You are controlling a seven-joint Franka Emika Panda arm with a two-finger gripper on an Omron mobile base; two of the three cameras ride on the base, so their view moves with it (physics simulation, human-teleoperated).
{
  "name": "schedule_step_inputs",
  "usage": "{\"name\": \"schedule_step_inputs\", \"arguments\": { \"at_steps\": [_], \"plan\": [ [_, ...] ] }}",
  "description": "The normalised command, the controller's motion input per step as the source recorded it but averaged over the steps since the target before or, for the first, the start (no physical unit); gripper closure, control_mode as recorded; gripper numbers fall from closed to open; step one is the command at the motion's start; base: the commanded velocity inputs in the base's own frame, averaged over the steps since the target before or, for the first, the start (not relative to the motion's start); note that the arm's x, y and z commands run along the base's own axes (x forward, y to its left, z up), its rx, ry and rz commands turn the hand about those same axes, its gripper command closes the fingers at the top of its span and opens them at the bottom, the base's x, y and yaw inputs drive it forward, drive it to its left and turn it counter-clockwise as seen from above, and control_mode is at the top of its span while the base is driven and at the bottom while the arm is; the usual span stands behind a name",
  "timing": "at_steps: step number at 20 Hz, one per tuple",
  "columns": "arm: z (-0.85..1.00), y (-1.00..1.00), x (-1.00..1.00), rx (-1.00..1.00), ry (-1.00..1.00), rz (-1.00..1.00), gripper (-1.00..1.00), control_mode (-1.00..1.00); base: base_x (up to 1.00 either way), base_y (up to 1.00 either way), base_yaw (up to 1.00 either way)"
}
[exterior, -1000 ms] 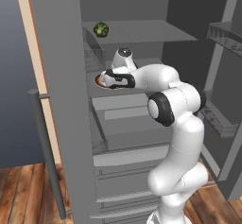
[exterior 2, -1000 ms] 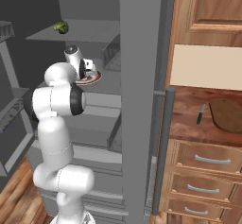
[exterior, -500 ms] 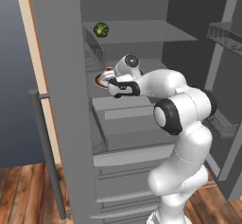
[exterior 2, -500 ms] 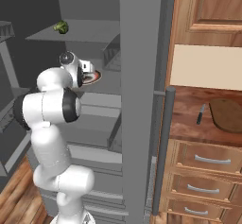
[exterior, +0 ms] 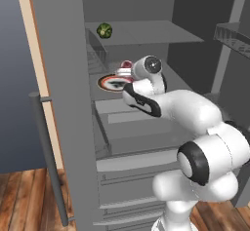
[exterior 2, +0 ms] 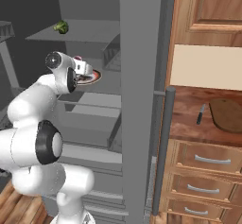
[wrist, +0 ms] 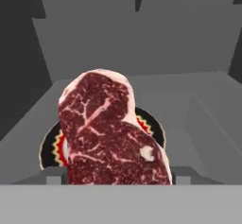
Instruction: Retrieve the steak from the fridge and place it on the cutting board.
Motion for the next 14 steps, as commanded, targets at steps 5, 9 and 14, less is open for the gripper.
{"name": "schedule_step_inputs", "arguments": {
  "at_steps": [5,9,14],
  "plan": [
    [0.78,-0.58,-1.00,0.00,0.19,-0.10,1.00,-1.00,0.00,0.00,0.00],
    [0.23,-0.81,-1.00,0.00,0.08,-0.01,1.00,-1.00,0.00,0.00,0.00],
    [0.01,-0.67,-1.00,0.00,0.03,0.00,1.00,-1.00,0.00,0.00,0.00]
  ]
}}
